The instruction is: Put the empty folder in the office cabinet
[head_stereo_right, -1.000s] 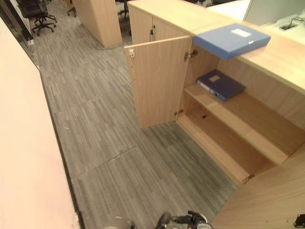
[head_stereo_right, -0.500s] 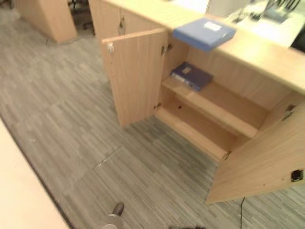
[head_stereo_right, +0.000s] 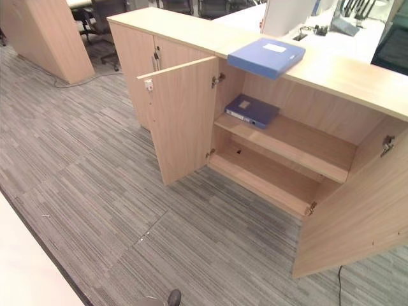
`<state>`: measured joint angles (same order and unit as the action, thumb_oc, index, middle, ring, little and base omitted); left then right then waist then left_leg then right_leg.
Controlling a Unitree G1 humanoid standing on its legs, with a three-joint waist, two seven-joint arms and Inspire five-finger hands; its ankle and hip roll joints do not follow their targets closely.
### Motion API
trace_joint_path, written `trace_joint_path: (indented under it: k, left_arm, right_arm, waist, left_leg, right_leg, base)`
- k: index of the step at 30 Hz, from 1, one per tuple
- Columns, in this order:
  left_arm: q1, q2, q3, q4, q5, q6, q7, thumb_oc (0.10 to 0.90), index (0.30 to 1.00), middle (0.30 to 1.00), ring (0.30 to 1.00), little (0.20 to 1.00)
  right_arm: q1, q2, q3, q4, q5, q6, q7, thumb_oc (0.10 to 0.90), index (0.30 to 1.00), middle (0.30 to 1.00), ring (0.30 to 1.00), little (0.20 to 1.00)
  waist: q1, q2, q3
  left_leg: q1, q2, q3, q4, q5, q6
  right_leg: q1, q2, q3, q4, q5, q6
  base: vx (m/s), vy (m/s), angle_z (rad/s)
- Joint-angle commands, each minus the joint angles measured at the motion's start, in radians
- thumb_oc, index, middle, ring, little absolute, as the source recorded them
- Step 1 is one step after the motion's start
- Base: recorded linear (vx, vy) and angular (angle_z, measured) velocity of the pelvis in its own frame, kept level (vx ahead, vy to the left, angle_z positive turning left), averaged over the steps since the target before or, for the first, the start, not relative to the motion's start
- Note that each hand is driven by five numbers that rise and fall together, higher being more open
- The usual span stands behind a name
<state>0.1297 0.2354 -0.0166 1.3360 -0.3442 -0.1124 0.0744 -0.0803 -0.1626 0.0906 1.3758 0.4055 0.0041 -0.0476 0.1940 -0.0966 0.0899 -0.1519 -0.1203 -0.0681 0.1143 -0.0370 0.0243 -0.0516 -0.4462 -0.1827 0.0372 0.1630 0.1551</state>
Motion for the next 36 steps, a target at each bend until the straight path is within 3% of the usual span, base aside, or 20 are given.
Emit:
trace_joint_path:
  k: [1,4,8,11,12,14,16,19,21,22,23,24,25,26,29,36]
  left_arm:
    - [0.003,0.017,0.006,0.018,0.034,-0.015,0.009,0.800,0.900,0.900,0.900,0.900]
    - [0.008,0.017,0.009,0.038,0.051,-0.010,0.004,0.800,0.900,0.900,0.900,0.900]
    - [0.017,0.007,0.002,0.046,0.060,-0.002,-0.005,0.800,0.900,0.900,0.900,0.900]
    - [0.018,0.005,0.001,0.036,0.058,0.004,-0.002,0.800,0.900,0.900,0.900,0.900]
    - [0.017,0.004,0.000,0.035,0.058,0.004,-0.002,0.800,0.900,0.900,0.900,0.900]
    - [0.014,0.005,0.010,0.032,0.043,0.005,0.001,0.800,0.900,0.900,0.900,0.900]
    - [0.005,0.004,0.012,0.029,0.030,0.006,0.004,0.800,0.900,0.900,0.900,0.900]
    - [-0.017,0.007,0.006,0.011,0.027,0.007,0.005,0.800,0.900,0.900,0.900,0.900]
    - [-0.035,0.017,0.008,-0.004,0.032,0.006,0.005,0.800,0.900,0.900,0.900,0.900]
    - [-0.043,0.021,0.006,-0.011,0.037,0.005,0.004,0.800,0.900,0.900,0.900,0.900]
    - [-0.047,0.027,0.003,-0.022,0.047,0.001,0.003,0.800,0.900,0.900,0.900,0.900]
    - [-0.046,0.028,0.003,-0.022,0.047,0.001,0.003,0.800,0.900,0.900,0.900,0.900]
    - [-0.051,0.027,-0.003,-0.016,0.054,0.002,0.004,0.800,0.900,0.900,0.900,0.900]
    - [-0.045,0.021,0.001,-0.015,0.046,-0.001,0.003,0.800,0.900,0.900,0.900,0.900]
    - [-0.040,0.007,0.001,-0.007,0.040,0.001,0.003,0.800,0.900,0.900,0.900,0.900]
    - [-0.039,-0.002,0.009,0.005,0.032,0.004,0.003,0.800,0.900,0.900,0.900,0.900]
  right_arm:
    - [-0.049,-0.042,0.019,-0.054,0.018,-0.020,0.016,0.800,0.900,0.900,0.900,0.900]
    - [-0.048,-0.037,0.027,-0.061,0.015,-0.020,0.020,0.800,0.900,0.900,0.900,0.900]
    - [-0.042,-0.039,0.031,-0.076,0.023,-0.028,0.015,0.800,0.900,0.900,0.900,0.900]
    - [-0.036,-0.034,0.029,-0.075,0.038,-0.032,0.007,0.800,0.900,0.900,0.900,0.900]
    - [-0.037,-0.035,0.029,-0.076,0.038,-0.033,0.006,0.800,0.900,0.900,0.900,0.900]
    - [-0.028,-0.032,0.028,-0.068,0.042,-0.035,0.005,0.800,0.900,0.900,0.900,0.900]
    - [-0.036,-0.034,0.030,-0.069,0.047,-0.038,0.005,0.800,0.900,0.900,0.900,0.900]
    - [-0.053,-0.035,0.042,-0.061,0.061,-0.043,0.001,0.800,0.900,0.900,0.900,0.900]
    - [-0.056,-0.032,0.046,-0.057,0.065,-0.042,-0.003,0.800,0.900,0.900,0.900,0.900]
    - [-0.054,-0.030,0.047,-0.056,0.066,-0.043,-0.006,0.800,0.900,0.900,0.900,0.900]
    - [-0.047,-0.026,0.051,-0.049,0.076,-0.050,-0.009,0.800,0.900,0.900,0.900,0.900]
    - [-0.046,-0.025,0.052,-0.048,0.076,-0.051,-0.009,0.800,0.900,0.900,0.900,0.900]
    - [-0.043,-0.026,0.051,-0.050,0.077,-0.052,-0.008,0.800,0.900,0.900,0.900,0.900]
    - [-0.038,-0.026,0.049,-0.049,0.081,-0.050,-0.009,0.800,0.900,0.900,0.900,0.900]
    - [-0.030,-0.034,0.048,-0.040,0.073,-0.053,-0.017,0.800,0.900,0.900,0.900,0.900]
    - [-0.027,-0.048,0.051,-0.043,0.042,-0.042,-0.017,0.800,0.900,0.900,0.900,0.900]
  waist:
    - [0.017,0.017,0.055]
    - [0.018,0.010,0.057]
    - [0.013,0.027,0.074]
    - [0.022,0.048,0.091]
    - [0.026,0.048,0.099]
    - [0.018,0.051,0.100]
    - [-0.001,0.061,0.118]
    - [-0.034,0.053,0.154]
    - [-0.042,0.030,0.162]
    - [-0.042,0.019,0.163]
    - [-0.031,0.004,0.137]
    - [-0.031,0.004,0.136]
    - [-0.039,0.002,0.124]
    - [-0.040,0.005,0.112]
    - [-0.046,0.021,0.092]
    - [-0.066,0.051,0.085]
  left_leg:
    - [0.002,0.013,-0.066,-0.072,0.004,0.004]
    - [0.012,-0.004,-0.062,-0.073,-0.006,0.015]
    - [0.081,-0.031,-0.060,-0.108,-0.007,0.054]
    - [0.166,-0.009,-0.037,-0.165,-0.021,0.066]
    - [0.163,-0.013,-0.026,-0.163,-0.006,0.069]
    - [0.217,0.019,0.013,-0.202,-0.029,0.063]
    - [0.233,0.028,0.030,-0.202,-0.029,0.061]
    - [0.287,0.013,0.039,-0.202,-0.038,0.060]
    - [0.304,-0.001,0.041,-0.202,-0.049,0.060]
    - [0.306,-0.007,0.048,-0.202,-0.047,0.058]
    - [0.295,-0.013,0.068,-0.202,-0.054,0.048]
    - [0.296,-0.012,0.069,-0.202,-0.055,0.048]
    - [0.295,-0.007,0.071,-0.202,-0.060,0.038]
    - [0.296,-0.001,0.076,-0.202,-0.064,0.034]
    - [0.306,0.020,0.090,-0.202,-0.077,0.025]
    - [0.326,0.055,0.071,-0.202,-0.104,0.027]
  right_leg:
    - [0.095,-0.039,-0.032,0.053,0.078,0.077]
    - [0.088,-0.057,-0.030,0.062,0.125,0.083]
    - [0.047,-0.118,-0.028,0.210,0.246,0.065]
    - [0.033,-0.144,-0.076,0.332,0.240,0.077]
    - [0.031,-0.151,-0.084,0.329,0.247,0.061]
    - [-0.030,-0.086,-0.175,0.400,0.107,0.068]
    - [-0.120,0.001,-0.230,0.394,0.067,0.071]
    - [-0.218,0.160,-0.345,0.281,0.099,0.090]
    - [-0.221,0.208,-0.414,0.166,0.159,0.107]
    - [-0.217,0.207,-0.447,0.134,0.182,0.107]
    - [-0.124,0.238,-0.481,0.012,0.128,0.078]
    - [-0.122,0.240,-0.481,0.008,0.129,0.077]
    - [-0.115,0.262,-0.451,-0.009,0.084,0.054]
    - [-0.118,0.269,-0.426,-0.006,0.067,0.038]
    - [-0.089,0.270,-0.455,-0.008,0.006,-0.005]
    - [-0.099,0.253,-0.467,0.080,-0.070,-0.031]
  base:
    - [0.05,0.097,-0.26]
    - [0.05,0.107,-0.11]
    - [0.08,0.196,-0.22]
    - [0.11,0.139,-0.33]
    - [0.11,0.134,-0.40]
    - [0.16,0.105,-0.39]
    - [0.08,0.023,-0.76]
    - [0.14,-0.026,-0.90]
    - [0.15,-0.119,-0.42]
    - [0.18,-0.139,0.11]
    - [0.11,-0.091,0.10]
    - [0.13,-0.067,-0.01]
    - [0.13,-0.043,-0.16]
    - [0.19,-0.060,-0.17]
    - [0.18,-0.029,-0.26]
    - [0.15,-0.008,0.04]
